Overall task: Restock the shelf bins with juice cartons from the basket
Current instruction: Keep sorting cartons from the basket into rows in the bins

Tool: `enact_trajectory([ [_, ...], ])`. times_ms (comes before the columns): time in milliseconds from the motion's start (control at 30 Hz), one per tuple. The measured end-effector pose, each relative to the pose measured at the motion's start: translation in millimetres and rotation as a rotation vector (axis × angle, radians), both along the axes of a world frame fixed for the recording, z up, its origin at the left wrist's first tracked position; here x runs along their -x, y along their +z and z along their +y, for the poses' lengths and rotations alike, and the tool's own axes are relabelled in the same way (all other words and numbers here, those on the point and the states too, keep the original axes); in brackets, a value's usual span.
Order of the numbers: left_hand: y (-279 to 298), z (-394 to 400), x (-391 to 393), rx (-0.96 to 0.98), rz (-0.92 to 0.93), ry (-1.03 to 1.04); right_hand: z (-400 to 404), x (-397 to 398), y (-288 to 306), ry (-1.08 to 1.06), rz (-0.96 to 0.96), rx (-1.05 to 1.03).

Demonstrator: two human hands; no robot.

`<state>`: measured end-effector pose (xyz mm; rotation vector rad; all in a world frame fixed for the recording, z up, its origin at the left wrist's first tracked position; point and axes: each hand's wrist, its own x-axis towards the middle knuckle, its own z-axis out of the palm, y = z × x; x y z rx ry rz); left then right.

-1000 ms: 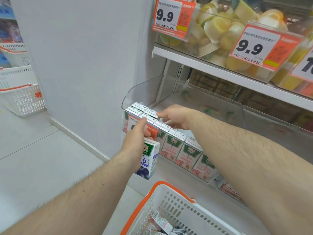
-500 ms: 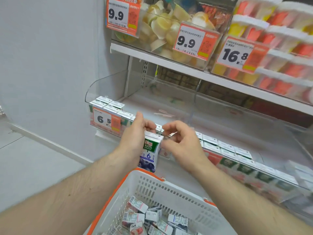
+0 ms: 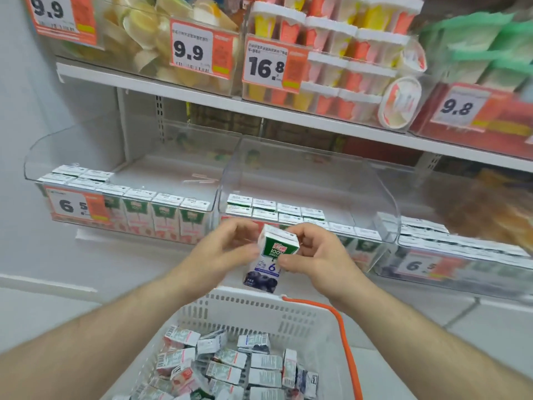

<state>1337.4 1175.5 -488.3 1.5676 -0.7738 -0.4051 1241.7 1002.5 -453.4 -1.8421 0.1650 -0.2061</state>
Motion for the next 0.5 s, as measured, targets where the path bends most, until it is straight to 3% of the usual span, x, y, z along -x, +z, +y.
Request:
enact_trajectory([
  [133,-3.8,-32.0,21.5,-0.201,-0.099,-0.022,-33.1,23.9,3.6,-0.036,-0.008,-0.085],
  [267,-4.8,-76.6,45.5,-0.111,-0.055,0.036,-65.4,45.6,3.3,-0.078,-0.036,-0.067],
  [367,-5.3,-112.1,58.7,-0.079,-0.145,0.116,-89.1,58.9,1.9,-0.162,-0.059,-0.040],
  [500,4.5,-163.8,77.2,-0.085,-0.315,0.173,-118.9,71.4,3.7,-0.394,-0.075,0.237],
])
